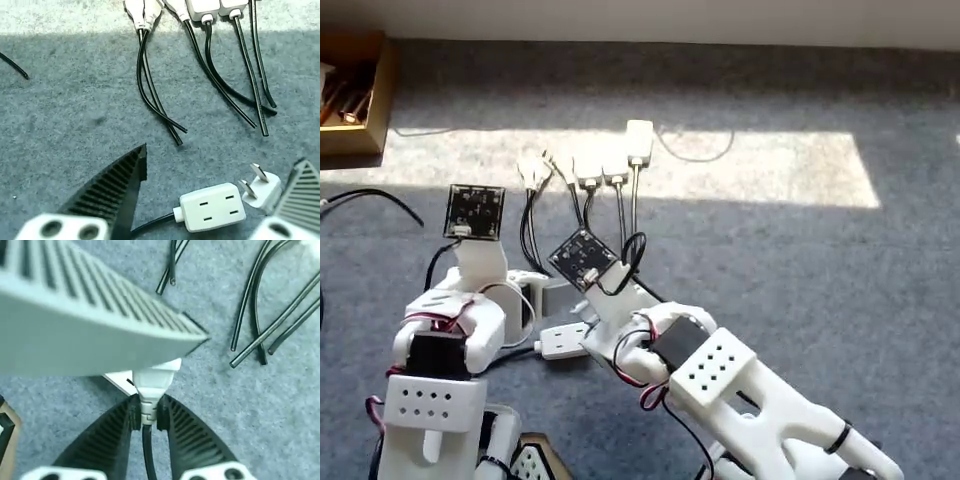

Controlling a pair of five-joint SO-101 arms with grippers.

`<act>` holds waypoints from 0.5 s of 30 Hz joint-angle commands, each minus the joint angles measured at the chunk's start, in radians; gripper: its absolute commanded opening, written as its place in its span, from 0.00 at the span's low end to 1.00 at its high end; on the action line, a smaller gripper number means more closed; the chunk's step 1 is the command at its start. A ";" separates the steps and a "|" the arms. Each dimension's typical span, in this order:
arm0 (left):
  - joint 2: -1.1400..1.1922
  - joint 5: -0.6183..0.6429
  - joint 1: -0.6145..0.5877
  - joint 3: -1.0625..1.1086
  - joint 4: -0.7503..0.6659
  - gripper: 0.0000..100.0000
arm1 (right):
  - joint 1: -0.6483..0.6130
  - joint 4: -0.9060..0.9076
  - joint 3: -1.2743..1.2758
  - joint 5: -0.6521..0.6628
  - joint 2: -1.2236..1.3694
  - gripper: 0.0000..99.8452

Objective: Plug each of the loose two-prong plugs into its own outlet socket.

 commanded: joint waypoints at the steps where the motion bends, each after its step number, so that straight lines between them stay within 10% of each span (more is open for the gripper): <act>1: -0.012 -0.035 0.008 0.036 -0.063 0.42 | -0.008 0.068 -0.107 -0.009 -0.033 0.01; 15: -0.007 -0.041 -0.033 0.116 -0.137 0.42 | 0.094 0.295 -0.398 -0.002 -0.033 0.01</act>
